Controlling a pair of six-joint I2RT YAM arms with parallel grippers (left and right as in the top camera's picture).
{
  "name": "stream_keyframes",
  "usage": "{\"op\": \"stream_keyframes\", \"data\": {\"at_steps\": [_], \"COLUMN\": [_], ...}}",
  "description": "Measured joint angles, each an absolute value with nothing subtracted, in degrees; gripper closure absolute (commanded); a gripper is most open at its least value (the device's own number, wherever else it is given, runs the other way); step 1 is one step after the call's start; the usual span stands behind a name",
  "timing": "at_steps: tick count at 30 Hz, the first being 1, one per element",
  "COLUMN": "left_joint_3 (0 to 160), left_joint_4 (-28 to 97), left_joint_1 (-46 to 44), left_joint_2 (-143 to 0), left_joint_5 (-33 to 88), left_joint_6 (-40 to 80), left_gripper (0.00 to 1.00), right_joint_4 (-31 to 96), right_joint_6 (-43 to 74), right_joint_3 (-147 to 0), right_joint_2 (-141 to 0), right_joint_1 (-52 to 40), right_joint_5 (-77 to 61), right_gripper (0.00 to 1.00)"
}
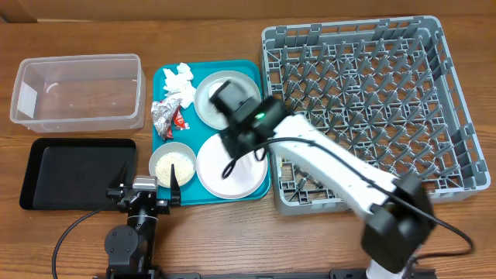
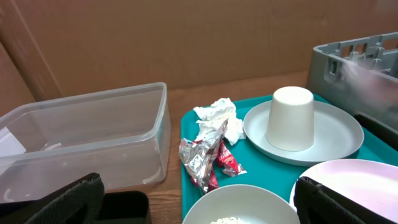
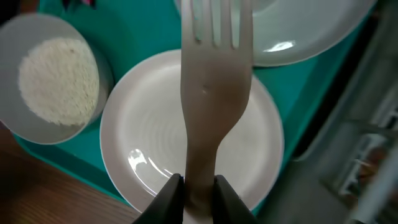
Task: Sort waste into correct bins and load items into the dishwasher rack
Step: 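Place the white fork upright in the rack beside the spoon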
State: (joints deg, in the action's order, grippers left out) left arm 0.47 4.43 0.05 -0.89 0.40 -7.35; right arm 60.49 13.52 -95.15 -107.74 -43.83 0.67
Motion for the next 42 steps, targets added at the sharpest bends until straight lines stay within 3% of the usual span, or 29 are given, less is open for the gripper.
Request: {"op": "stream_keyframes", "data": {"at_steps": [6,16,20,22,29,32,38,42], "left_joint_3": [0.5,0.5,0.5,0.5,0.5,0.5,0.5,0.5], "left_joint_4": [4.4,4.4,4.4,4.4,4.4,4.4,4.4,4.4], "left_joint_1": [0.1,0.1,0.1,0.1,0.1,0.1,0.1,0.1], "left_joint_2": [-0.9,-0.9,-0.9,-0.9,-0.9,-0.9,-0.9,-0.9], "left_joint_5": [0.4,0.4,0.4,0.4,0.4,0.4,0.4,0.4], "left_joint_6": [-7.4,-7.4,-7.4,-7.4,-7.4,-7.4,-7.4,-7.4], "left_gripper": [0.00,0.00,0.00,0.00,0.00,0.00,0.00,0.00], "right_joint_4": [61.6,60.9,60.4,60.4,62.1,63.3,59.7,60.9], "right_joint_6": [12.8,9.8,8.4,7.3,6.0,5.9,7.9,10.5], "right_joint_3": [-96.0,-94.0,-90.9,-89.8,-90.3,-93.3,-102.3,-103.2], "right_joint_2": [-101.5,-103.2,-104.8,-105.7,-106.7,-106.6,-104.9,-103.5], "right_joint_1": [-35.4,-26.7,-26.3,-26.4,-26.3,-26.5,-28.5,-30.3], "right_joint_5": [1.0,0.8,0.8,0.9,0.0,-2.7,-10.5,-7.9], "right_gripper": [0.82,0.81,0.56,0.54,0.55,0.60,0.60,0.77]}}
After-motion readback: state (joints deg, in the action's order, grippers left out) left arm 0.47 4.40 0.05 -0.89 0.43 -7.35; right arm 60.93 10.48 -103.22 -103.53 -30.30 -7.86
